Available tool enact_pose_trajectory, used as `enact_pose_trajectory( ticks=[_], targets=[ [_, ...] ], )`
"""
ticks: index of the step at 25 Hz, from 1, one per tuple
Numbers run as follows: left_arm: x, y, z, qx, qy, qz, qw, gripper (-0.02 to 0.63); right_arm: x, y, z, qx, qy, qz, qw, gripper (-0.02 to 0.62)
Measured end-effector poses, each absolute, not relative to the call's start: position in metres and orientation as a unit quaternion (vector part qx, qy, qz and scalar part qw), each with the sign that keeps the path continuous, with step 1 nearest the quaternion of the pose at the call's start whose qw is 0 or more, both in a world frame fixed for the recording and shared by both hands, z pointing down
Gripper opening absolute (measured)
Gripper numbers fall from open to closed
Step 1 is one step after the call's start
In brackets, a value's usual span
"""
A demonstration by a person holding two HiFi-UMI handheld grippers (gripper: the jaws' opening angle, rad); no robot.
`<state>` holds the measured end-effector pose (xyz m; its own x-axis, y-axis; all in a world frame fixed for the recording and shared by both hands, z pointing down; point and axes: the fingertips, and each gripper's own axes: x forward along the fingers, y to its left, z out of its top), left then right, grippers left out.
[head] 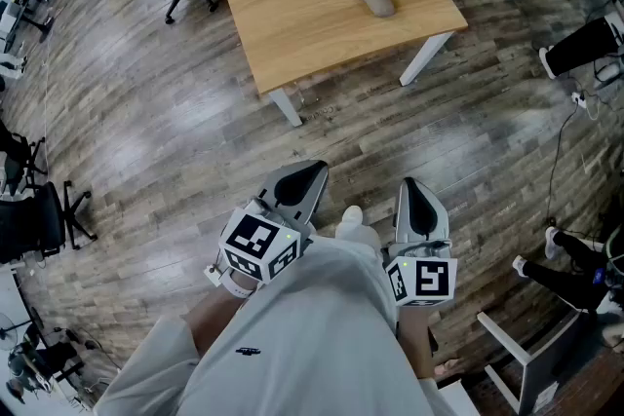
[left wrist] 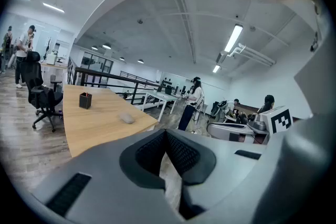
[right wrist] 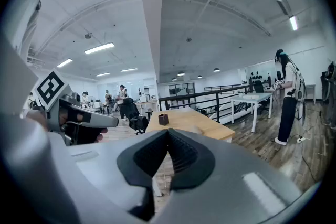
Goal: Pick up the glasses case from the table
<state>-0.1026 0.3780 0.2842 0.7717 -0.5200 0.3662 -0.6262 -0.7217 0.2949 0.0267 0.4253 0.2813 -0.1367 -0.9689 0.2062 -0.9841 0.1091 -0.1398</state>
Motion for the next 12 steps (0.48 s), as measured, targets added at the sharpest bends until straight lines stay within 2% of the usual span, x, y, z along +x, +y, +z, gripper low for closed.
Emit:
enact_pose_trajectory(
  ticks=[5,12],
  targets=[
    [-0.107,0.384,0.279,0.915,-0.324,0.124,0.209,0.006,0.028,0.429,0.277,0.649,-0.742,0.167,-0.018,0.011],
    [-0.093,0.389,0.277,0.908,-0.342,0.129,0.203,0.006,0.062,0.434,0.276,0.658,-0.737,0.152,-0.017,0.011]
  ],
)
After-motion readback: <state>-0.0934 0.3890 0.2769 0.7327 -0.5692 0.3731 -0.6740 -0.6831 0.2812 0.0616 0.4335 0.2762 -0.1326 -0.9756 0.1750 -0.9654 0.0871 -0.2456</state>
